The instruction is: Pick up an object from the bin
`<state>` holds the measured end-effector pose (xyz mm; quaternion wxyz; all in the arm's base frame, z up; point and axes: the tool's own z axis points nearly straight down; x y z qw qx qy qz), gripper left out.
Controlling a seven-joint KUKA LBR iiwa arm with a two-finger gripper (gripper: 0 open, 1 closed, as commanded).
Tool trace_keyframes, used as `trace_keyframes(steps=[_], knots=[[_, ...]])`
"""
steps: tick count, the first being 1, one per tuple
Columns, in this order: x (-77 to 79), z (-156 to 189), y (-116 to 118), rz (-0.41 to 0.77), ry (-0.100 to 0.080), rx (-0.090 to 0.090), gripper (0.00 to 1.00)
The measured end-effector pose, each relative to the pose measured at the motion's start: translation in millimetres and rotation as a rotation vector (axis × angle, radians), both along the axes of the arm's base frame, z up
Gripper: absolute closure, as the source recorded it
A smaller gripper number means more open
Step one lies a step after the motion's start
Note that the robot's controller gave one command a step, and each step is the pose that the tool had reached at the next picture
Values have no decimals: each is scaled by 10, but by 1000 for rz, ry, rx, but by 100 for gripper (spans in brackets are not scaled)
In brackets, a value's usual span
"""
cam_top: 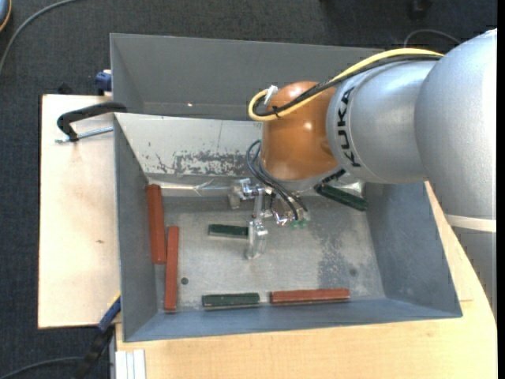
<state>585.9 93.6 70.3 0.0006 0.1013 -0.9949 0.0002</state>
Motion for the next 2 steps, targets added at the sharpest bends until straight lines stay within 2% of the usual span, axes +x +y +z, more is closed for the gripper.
trace_keyframes(steps=[1, 2], knots=[[3, 7, 13, 2, -1, 2, 100], [90, 1504, -161, 76, -17, 2, 100]])
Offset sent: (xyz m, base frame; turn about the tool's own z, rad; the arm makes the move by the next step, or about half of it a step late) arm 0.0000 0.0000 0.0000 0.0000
